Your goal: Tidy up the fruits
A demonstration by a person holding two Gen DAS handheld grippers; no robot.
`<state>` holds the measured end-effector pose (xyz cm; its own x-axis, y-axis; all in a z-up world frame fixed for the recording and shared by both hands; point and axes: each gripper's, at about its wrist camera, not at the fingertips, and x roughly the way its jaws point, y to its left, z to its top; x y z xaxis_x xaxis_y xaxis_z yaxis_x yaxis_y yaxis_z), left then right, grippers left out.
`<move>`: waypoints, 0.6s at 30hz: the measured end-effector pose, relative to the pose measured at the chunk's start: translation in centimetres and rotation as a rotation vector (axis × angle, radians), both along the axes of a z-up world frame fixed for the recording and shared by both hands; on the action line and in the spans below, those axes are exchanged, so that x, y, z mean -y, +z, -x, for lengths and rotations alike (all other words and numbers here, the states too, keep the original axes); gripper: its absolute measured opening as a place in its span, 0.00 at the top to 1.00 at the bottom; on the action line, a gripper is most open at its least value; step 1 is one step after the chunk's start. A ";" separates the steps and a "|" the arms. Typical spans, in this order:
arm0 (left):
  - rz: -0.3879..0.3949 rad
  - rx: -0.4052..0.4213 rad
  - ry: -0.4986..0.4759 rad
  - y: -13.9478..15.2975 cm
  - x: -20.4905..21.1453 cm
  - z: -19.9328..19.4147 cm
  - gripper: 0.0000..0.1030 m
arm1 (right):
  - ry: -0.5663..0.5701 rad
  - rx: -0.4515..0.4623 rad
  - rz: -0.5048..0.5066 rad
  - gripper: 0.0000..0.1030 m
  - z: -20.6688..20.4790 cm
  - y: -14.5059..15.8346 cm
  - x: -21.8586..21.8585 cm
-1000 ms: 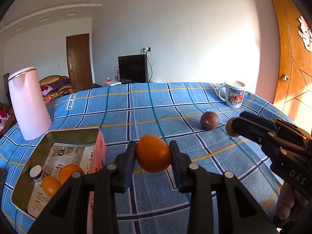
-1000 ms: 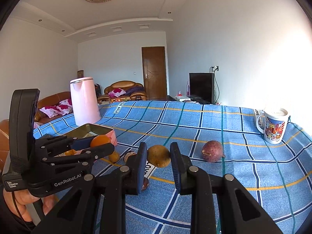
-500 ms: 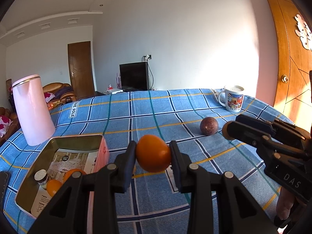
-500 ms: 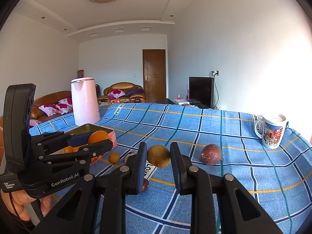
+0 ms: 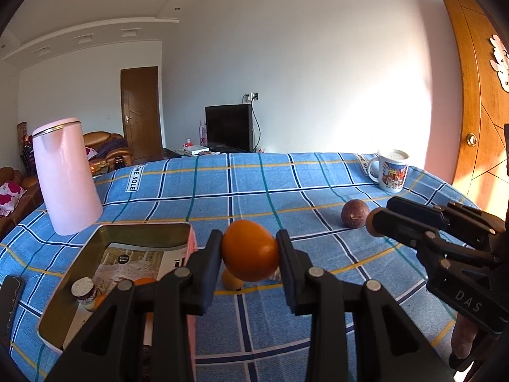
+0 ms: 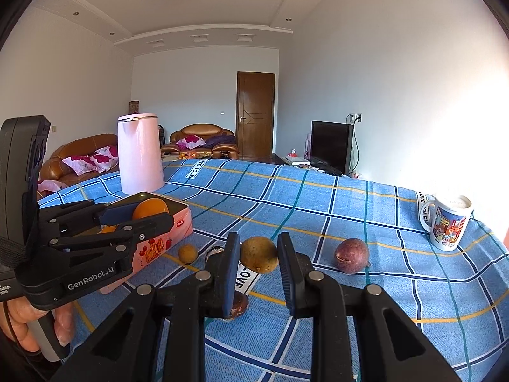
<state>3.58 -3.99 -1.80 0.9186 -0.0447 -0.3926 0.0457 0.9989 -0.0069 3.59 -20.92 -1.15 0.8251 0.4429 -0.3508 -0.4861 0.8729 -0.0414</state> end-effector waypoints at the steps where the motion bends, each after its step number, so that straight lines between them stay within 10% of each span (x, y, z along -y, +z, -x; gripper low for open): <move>1: 0.003 0.002 0.008 0.1 -0.4 0.0 0.65 | 0.006 0.004 0.003 0.75 0.0 0.2 -0.3; 18: 0.090 -0.042 0.229 0.3 -11.4 1.3 0.65 | 0.206 -0.013 0.018 0.75 0.4 1.9 -8.7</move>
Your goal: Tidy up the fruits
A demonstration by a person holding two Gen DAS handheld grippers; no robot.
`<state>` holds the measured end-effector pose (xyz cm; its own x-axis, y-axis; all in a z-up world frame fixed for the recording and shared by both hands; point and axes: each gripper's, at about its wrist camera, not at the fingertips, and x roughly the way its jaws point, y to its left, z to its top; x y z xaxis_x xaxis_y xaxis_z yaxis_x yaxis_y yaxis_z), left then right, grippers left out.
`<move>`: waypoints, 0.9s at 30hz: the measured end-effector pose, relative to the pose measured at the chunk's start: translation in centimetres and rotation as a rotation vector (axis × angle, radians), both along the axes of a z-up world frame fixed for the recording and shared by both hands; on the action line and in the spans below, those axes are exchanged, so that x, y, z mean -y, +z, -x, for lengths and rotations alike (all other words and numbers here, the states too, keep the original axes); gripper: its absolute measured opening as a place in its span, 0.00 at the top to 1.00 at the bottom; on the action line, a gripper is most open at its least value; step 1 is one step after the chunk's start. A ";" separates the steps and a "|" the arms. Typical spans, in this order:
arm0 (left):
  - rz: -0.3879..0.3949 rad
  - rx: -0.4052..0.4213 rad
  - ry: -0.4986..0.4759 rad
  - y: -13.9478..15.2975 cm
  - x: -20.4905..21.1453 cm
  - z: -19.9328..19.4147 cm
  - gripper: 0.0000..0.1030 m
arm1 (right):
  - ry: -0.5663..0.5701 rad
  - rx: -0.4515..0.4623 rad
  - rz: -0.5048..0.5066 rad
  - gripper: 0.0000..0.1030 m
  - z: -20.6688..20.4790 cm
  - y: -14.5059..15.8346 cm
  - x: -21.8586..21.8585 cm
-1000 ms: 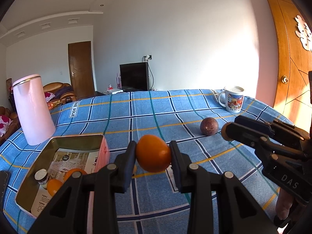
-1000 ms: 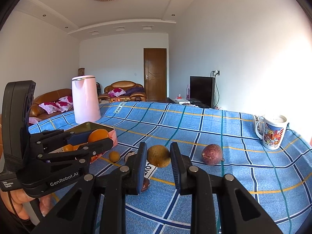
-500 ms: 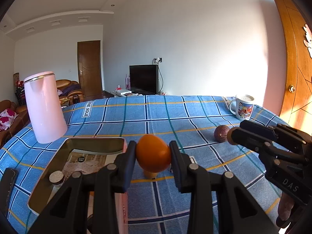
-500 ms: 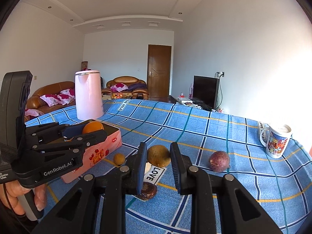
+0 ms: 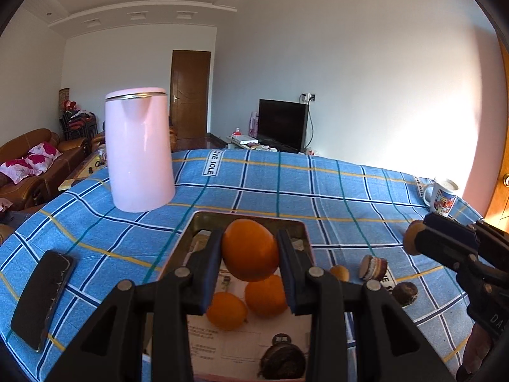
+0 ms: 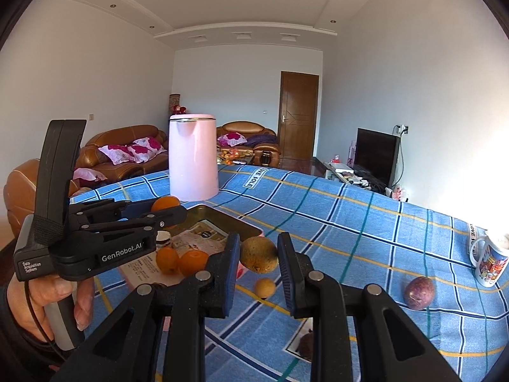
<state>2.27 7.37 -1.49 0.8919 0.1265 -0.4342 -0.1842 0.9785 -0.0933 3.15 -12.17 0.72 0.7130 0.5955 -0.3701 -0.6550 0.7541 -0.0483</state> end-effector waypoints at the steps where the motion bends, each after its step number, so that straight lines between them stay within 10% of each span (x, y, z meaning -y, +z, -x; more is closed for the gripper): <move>1: 0.009 -0.005 0.013 -0.2 -0.8 0.2 0.65 | 0.013 -0.006 0.003 0.75 0.0 -0.1 -0.6; 27: 0.044 -0.129 0.060 -3.8 -5.0 0.6 0.58 | 0.181 -0.192 0.206 0.74 -0.1 -5.7 -11.5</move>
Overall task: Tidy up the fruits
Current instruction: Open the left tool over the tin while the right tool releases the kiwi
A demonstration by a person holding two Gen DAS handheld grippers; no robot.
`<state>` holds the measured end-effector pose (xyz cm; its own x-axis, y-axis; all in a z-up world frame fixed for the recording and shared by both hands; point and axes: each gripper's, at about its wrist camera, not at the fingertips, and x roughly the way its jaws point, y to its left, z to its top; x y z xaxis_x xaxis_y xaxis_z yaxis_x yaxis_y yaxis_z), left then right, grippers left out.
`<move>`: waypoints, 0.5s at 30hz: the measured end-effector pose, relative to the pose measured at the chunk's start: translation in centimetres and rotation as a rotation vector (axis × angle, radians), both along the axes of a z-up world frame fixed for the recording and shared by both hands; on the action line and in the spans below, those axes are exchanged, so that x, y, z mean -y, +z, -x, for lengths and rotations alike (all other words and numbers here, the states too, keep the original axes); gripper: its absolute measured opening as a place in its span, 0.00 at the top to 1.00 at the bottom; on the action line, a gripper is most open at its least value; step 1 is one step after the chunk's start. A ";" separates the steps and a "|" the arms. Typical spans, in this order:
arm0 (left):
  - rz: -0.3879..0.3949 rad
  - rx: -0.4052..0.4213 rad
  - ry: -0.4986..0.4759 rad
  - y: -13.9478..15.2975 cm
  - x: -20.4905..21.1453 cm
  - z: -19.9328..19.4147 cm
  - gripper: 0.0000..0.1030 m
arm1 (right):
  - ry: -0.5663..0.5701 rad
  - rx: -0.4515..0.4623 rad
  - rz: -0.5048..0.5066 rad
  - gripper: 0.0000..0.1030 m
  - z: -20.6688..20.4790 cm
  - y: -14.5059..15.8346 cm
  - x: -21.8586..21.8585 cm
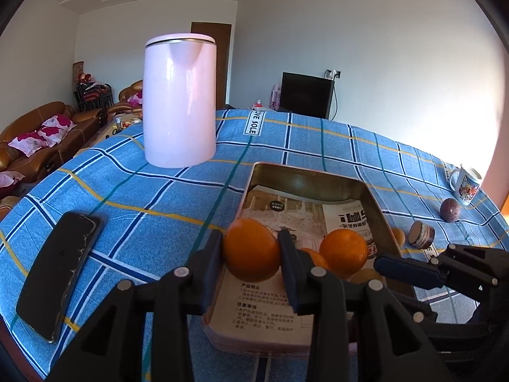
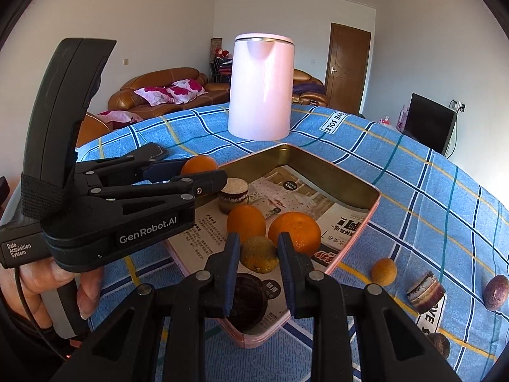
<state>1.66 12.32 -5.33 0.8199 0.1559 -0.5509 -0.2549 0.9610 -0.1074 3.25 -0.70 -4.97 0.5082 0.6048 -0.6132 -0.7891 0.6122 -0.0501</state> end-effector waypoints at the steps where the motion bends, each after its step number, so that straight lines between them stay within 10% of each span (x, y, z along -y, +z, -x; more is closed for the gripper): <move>1: 0.001 0.000 0.002 0.0 0.0 0.0 0.55 | -0.001 -0.003 0.001 0.74 0.0 0.0 0.0; 6: -0.026 0.026 0.004 0.7 0.8 0.6 0.27 | -0.023 0.007 -0.032 0.49 -0.2 0.5 1.6; 15: -0.034 0.053 -0.080 1.9 4.5 0.1 0.21 | -0.274 0.059 -0.024 0.49 -2.3 2.0 12.9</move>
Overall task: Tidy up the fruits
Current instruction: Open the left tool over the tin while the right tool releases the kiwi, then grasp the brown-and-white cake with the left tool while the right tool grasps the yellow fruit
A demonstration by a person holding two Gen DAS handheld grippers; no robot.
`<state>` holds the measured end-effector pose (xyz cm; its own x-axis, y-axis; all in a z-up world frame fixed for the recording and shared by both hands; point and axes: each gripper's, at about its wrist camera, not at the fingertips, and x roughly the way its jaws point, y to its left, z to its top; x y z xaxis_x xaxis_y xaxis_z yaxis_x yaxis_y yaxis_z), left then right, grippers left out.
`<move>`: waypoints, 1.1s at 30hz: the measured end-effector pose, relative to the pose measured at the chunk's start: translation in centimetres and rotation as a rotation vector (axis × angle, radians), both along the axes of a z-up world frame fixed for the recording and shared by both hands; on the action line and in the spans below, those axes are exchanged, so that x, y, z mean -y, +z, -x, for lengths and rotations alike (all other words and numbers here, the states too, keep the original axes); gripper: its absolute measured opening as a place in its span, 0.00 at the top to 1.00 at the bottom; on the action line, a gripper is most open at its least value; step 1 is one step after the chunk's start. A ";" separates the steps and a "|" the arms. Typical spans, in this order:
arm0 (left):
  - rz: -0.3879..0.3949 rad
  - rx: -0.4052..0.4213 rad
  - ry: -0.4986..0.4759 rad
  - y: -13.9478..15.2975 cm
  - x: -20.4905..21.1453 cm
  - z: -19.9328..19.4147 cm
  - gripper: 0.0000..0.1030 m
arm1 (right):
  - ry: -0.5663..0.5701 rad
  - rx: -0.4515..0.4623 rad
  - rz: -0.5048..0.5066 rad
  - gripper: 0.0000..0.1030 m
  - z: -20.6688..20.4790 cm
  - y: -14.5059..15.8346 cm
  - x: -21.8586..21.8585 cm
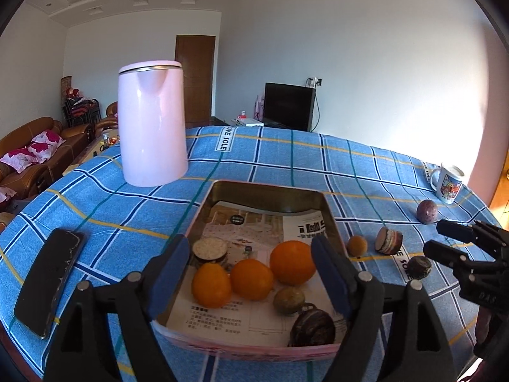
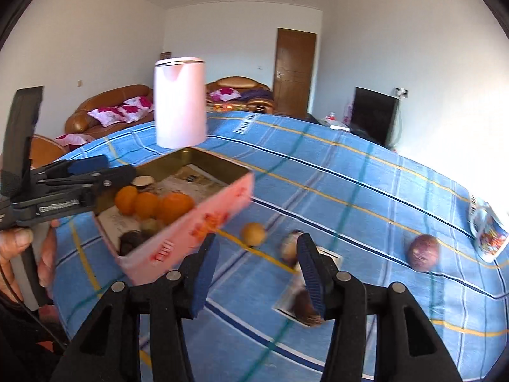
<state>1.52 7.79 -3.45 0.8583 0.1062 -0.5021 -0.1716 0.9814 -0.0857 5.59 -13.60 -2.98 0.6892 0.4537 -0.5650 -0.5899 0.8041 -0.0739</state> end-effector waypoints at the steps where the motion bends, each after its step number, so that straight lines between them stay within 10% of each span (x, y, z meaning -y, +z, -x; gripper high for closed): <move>1: -0.004 -0.005 -0.017 0.0 0.7 -0.2 0.21 | -0.032 -0.014 -0.002 0.49 -0.6 -0.1 1.1; 10: -0.059 -0.024 -0.109 0.3 4.9 -1.7 0.21 | -0.063 -0.128 -0.035 0.49 -2.5 -1.4 3.7; 20: -0.047 -0.007 0.013 0.9 1.2 -2.5 0.16 | 0.052 -0.073 0.082 0.49 -3.7 -1.4 -3.1; 33: -0.015 -0.004 0.004 1.1 0.3 -2.5 0.16 | 0.078 -0.074 0.225 0.73 -6.0 -3.6 -8.0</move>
<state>4.01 7.51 -2.31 0.8559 0.1168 -0.5038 -0.1755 0.9820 -0.0705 11.62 -5.63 -6.56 0.6104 0.3610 -0.7051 -0.6596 0.7245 -0.2000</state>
